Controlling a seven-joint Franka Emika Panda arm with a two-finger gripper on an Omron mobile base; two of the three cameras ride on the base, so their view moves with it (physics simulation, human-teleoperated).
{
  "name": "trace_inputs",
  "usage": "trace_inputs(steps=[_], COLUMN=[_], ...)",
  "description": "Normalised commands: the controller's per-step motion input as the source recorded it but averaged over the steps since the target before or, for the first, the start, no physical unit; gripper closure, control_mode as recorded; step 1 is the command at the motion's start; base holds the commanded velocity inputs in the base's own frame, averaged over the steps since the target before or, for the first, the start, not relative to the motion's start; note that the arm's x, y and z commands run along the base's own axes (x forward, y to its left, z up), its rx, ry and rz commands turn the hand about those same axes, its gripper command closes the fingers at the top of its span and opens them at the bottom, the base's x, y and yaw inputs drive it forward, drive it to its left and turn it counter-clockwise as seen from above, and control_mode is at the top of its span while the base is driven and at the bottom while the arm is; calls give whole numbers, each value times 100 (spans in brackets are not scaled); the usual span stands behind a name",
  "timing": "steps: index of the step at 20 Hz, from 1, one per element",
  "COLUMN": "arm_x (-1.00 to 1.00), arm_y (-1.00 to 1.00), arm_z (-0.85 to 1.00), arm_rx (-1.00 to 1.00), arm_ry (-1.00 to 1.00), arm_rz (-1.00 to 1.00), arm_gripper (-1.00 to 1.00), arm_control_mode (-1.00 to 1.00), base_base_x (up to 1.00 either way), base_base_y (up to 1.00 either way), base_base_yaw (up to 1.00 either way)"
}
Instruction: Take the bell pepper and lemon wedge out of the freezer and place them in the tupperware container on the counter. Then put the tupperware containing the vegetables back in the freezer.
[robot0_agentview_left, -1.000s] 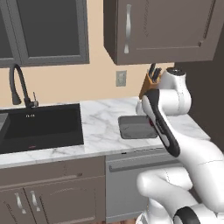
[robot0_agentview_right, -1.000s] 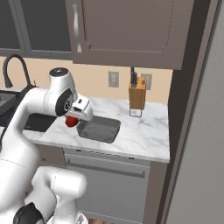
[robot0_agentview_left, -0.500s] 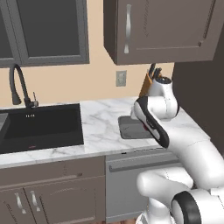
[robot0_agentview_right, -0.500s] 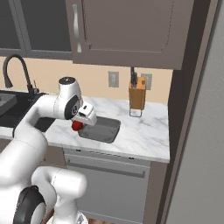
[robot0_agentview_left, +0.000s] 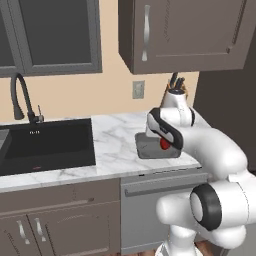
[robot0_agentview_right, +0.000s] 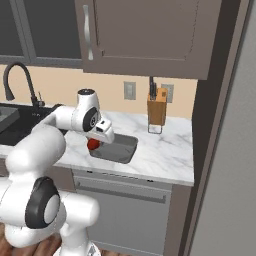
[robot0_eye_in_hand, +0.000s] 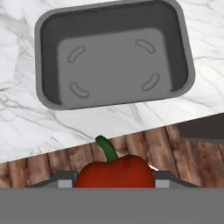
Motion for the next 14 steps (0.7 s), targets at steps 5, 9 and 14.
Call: trace_inputs(steps=[5, 9, 14], arm_x=[45, 51, 47], arm_y=[-11, -16, -8], arm_z=[-28, -27, -28], arm_rx=[0, 1, 0], arm_ry=[9, 3, 0], arm_rz=[-2, -2, -1], arm_gripper=[100, 100, 100], arm_control_mode=[-100, -100, -100], base_base_x=[0, 0, 0], base_base_y=[0, 0, 0], base_base_yaw=[0, 0, 0])
